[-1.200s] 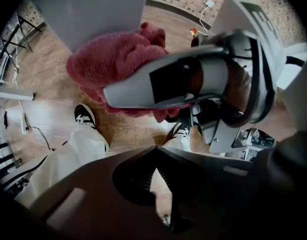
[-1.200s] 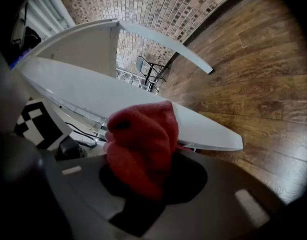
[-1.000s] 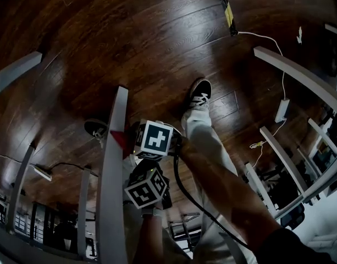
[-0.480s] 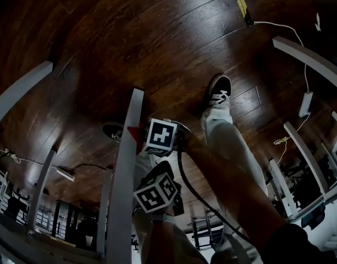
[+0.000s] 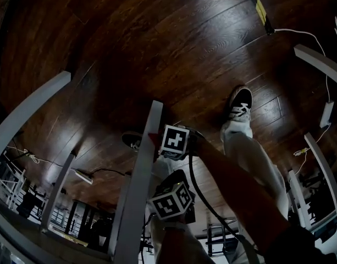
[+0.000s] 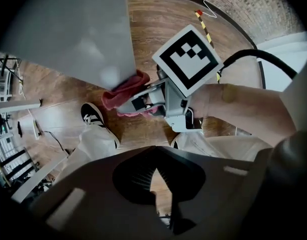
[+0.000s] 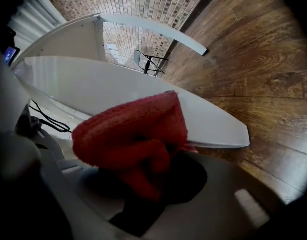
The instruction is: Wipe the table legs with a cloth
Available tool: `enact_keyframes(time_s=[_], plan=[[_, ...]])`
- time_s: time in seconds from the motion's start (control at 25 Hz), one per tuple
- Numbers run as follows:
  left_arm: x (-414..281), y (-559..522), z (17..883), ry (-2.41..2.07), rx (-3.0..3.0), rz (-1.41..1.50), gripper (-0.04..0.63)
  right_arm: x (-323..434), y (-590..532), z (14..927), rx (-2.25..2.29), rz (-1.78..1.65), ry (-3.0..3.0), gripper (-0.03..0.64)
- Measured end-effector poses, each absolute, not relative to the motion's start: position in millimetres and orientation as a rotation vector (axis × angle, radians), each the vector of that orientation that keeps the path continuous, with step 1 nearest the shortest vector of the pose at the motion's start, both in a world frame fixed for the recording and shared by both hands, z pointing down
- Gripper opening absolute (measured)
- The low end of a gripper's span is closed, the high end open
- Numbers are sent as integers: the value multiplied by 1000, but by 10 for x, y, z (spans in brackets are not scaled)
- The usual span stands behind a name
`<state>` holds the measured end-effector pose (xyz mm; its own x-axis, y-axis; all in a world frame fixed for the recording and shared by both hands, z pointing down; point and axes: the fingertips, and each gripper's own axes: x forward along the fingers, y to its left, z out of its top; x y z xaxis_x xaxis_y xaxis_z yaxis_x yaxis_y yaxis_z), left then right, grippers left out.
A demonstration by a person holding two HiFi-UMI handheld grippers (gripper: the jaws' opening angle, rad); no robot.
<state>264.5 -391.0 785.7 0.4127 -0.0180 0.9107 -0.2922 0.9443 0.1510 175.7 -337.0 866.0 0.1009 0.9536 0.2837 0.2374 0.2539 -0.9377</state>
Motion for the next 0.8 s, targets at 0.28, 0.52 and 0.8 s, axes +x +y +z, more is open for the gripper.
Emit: enact_keyframes(time_s=[0.28, 0.52, 0.8], plan=[[2737, -3797, 7937, -1132, 254, 210, 0, 1784, -3369, 8917, -1230, 787, -1362, 95], [2641, -3810, 8209, -1132, 251, 258, 0, 1782, -3396, 9167, -1238, 787, -1346, 95], [2504, -3940, 8551, -1139, 266, 259, 0, 1800, -3439, 9535, -1176, 756, -1333, 95]])
